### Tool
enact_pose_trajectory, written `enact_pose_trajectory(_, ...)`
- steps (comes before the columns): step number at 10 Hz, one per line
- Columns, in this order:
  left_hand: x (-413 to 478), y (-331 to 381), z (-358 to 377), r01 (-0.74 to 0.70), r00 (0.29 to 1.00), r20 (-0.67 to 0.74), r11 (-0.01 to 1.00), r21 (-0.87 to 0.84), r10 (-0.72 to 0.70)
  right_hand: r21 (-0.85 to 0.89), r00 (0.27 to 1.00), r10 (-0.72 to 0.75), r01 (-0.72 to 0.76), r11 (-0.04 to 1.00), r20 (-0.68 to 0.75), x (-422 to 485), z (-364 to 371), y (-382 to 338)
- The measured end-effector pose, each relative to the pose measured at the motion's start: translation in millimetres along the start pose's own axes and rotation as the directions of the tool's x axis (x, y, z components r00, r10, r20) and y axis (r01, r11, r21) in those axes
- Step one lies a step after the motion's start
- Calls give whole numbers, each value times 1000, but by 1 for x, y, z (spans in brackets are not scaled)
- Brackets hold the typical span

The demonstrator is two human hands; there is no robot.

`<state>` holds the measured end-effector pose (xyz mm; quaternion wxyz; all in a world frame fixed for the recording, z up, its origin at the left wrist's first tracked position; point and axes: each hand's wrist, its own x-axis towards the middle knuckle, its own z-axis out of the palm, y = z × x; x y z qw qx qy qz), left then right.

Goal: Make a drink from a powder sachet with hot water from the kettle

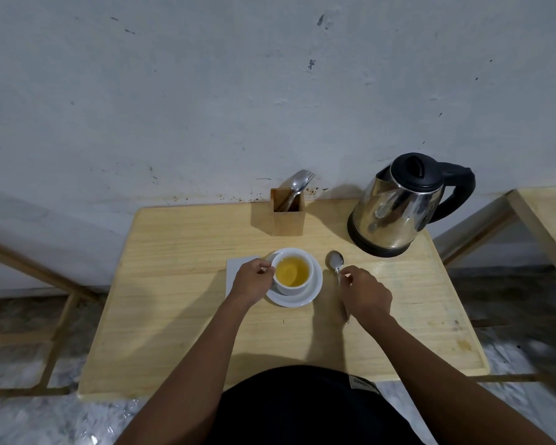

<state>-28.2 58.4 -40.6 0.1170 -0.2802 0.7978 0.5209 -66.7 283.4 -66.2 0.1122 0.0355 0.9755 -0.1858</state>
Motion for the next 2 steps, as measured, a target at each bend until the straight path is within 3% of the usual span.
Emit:
enact_pose_trajectory(1, -1, 8, -9, -29, 1000, -3, 998, 46, 30, 70, 997, -73, 73, 995, -8, 6, -12, -7)
enact_pose_trajectory(2, 2, 32, -21, -112, 991, -65, 988, 110, 120, 171, 987, -118, 136, 976, -111, 16, -30, -29)
